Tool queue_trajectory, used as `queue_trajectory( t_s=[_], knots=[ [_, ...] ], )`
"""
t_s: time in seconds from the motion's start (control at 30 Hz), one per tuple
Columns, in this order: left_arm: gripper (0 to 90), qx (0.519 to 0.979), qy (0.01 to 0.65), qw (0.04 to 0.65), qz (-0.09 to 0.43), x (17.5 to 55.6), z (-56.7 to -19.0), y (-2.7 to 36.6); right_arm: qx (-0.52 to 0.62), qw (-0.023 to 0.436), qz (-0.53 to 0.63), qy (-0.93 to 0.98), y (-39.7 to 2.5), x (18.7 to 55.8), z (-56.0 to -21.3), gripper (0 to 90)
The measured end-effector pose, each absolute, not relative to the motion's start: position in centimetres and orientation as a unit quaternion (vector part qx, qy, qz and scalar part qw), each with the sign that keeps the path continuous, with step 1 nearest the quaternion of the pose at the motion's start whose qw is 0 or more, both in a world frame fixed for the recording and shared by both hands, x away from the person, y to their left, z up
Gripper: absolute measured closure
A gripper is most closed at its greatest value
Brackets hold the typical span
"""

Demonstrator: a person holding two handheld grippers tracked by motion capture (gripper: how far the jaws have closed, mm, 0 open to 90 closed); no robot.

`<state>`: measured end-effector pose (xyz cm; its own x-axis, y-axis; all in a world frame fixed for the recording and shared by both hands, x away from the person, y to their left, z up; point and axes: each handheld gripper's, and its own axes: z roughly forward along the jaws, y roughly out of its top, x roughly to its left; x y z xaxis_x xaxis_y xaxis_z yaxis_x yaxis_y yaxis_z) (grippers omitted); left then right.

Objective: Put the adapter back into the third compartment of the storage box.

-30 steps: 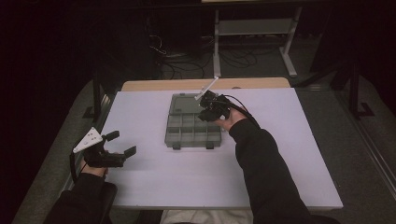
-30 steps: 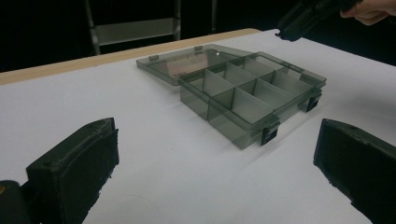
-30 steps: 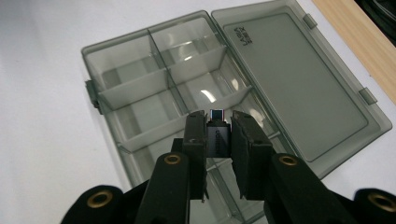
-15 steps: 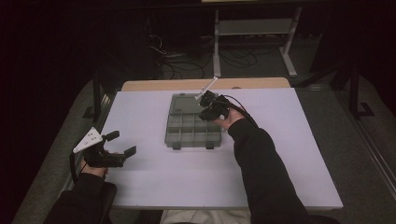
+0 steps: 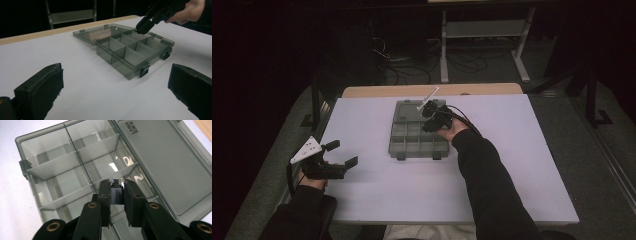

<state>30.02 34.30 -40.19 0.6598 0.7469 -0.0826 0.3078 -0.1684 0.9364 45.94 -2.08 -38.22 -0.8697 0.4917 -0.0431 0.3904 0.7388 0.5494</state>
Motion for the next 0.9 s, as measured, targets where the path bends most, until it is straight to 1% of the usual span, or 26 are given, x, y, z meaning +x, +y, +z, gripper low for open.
queue_trajectory(
  t_s=[0.5,0.8,0.83,0.87,0.9],
  knots=[
    [0.0,0.737,0.358,0.536,0.204,30.1,-40.2,34.3,0.246,0.09,0.263,0.929,-1.8,47.0,-39.9,75.0],
    [0.0,0.738,0.358,0.535,0.203,30.1,-40.2,34.3,0.251,0.09,0.263,0.927,-2.0,47.4,-40.2,74.9],
    [0.0,0.738,0.358,0.535,0.202,30.1,-40.2,34.2,0.255,0.09,0.263,0.926,-2.1,47.4,-40.3,74.6],
    [0.0,0.738,0.358,0.535,0.202,30.1,-40.2,34.2,0.256,0.088,0.265,0.925,-2.1,47.4,-40.3,72.5],
    [0.0,0.738,0.358,0.535,0.202,30.1,-40.2,34.2,0.258,0.087,0.27,0.924,-2.2,47.5,-40.2,67.6]
  ],
)
